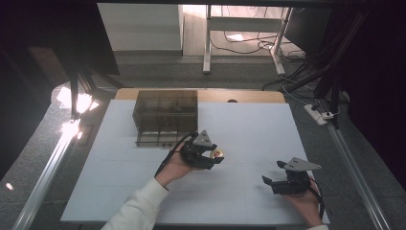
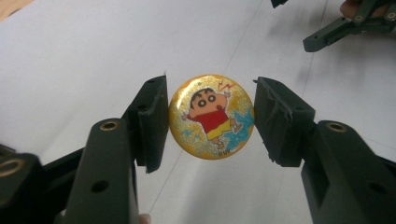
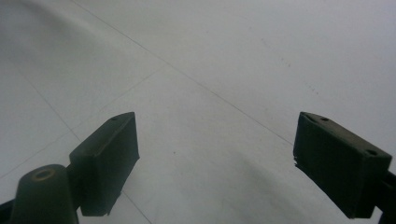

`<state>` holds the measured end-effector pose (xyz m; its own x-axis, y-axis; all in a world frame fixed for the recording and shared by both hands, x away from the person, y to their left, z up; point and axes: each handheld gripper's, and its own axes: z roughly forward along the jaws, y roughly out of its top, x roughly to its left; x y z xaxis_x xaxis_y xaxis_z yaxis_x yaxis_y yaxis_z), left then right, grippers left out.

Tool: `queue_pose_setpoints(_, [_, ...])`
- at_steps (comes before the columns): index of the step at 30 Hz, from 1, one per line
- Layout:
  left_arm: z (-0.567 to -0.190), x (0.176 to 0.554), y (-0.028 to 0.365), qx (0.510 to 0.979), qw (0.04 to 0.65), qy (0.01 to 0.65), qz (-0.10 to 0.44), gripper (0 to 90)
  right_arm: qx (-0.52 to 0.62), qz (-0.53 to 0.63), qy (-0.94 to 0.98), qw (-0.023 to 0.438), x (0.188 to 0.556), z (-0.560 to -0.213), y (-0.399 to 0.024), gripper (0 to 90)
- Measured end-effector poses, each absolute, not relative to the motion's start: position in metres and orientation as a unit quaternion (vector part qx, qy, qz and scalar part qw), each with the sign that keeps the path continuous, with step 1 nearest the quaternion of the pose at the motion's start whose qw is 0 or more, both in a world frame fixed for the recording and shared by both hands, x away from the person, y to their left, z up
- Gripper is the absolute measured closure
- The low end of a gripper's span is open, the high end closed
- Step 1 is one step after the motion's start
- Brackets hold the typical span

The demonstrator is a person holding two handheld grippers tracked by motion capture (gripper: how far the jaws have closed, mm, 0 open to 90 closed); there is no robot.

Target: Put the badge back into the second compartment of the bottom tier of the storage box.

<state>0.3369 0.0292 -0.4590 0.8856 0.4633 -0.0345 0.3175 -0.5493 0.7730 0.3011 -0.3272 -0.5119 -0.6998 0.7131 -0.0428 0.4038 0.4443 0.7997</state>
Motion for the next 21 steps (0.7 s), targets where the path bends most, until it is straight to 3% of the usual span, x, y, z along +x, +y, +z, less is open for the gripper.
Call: queue_pose_setpoints(21, [-0.458, 0.347, 0.051, 0.864, 0.42, 0.259, 0.101, 46.4, 0.339, 0.401, 0.829, 0.194, 0.301, -0.512, -0.328, 13.9])
